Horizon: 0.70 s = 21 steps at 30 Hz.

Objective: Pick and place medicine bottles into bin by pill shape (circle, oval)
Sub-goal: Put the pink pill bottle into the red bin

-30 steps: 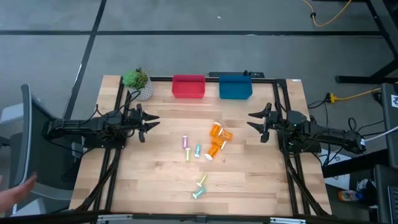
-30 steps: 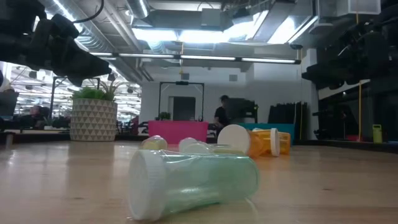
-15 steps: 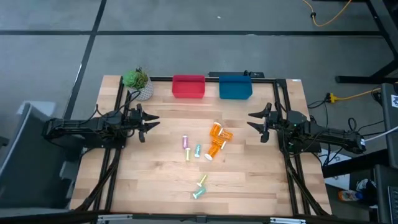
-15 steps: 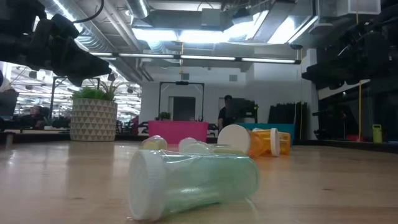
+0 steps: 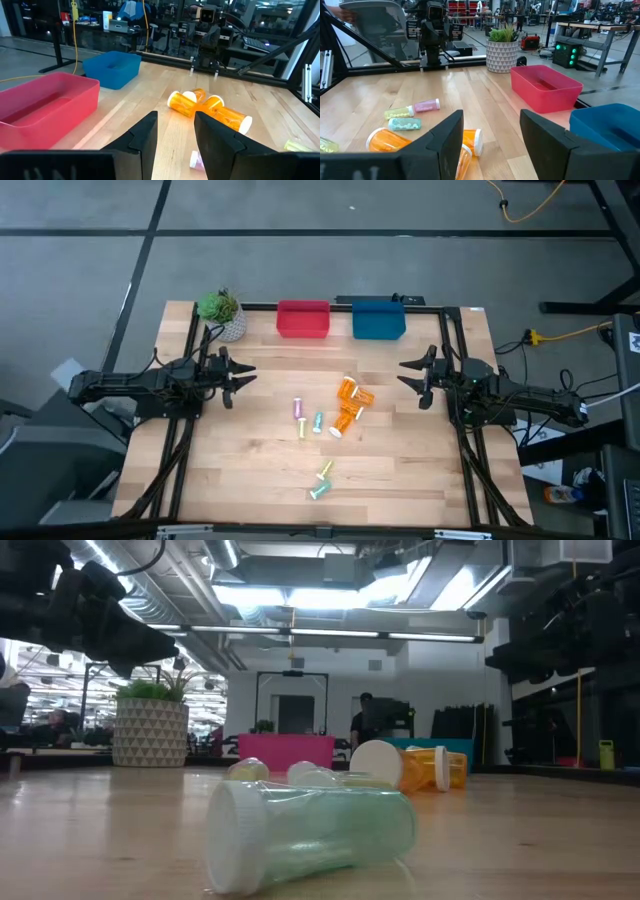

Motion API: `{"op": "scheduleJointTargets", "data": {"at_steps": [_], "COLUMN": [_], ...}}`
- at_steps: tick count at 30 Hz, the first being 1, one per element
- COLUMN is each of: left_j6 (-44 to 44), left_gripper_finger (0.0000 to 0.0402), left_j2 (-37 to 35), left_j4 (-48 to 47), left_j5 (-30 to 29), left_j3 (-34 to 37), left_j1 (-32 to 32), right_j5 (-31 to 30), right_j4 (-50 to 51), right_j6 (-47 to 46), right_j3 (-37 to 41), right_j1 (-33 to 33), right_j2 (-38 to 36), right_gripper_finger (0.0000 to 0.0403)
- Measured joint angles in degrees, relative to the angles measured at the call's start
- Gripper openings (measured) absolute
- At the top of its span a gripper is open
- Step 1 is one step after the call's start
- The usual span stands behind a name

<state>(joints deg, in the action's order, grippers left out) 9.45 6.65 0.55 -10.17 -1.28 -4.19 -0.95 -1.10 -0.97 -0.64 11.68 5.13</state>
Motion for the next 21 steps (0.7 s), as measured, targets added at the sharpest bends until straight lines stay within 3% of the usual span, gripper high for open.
{"op": "scheduleJointTargets", "data": {"at_steps": [14, 21], "left_j6": [0.0, 0.0], "left_gripper_finger": [0.0124, 0.0124], "left_j2": [0.3, 0.3], "left_j4": [0.0, 0.1], "left_j5": [0.0, 0.0], "left_j3": [0.0, 0.0], "left_j1": [0.0, 0.0], "right_j5": [0.0, 0.1], "right_j4": [-0.3, -1.5], "right_j6": [-0.5, -8.1], "right_j3": [0.0, 0.0], "right_j1": [0.0, 0.0], "right_j2": [0.0, 0.0], "right_gripper_finger": [0.0198, 0.0198]}}
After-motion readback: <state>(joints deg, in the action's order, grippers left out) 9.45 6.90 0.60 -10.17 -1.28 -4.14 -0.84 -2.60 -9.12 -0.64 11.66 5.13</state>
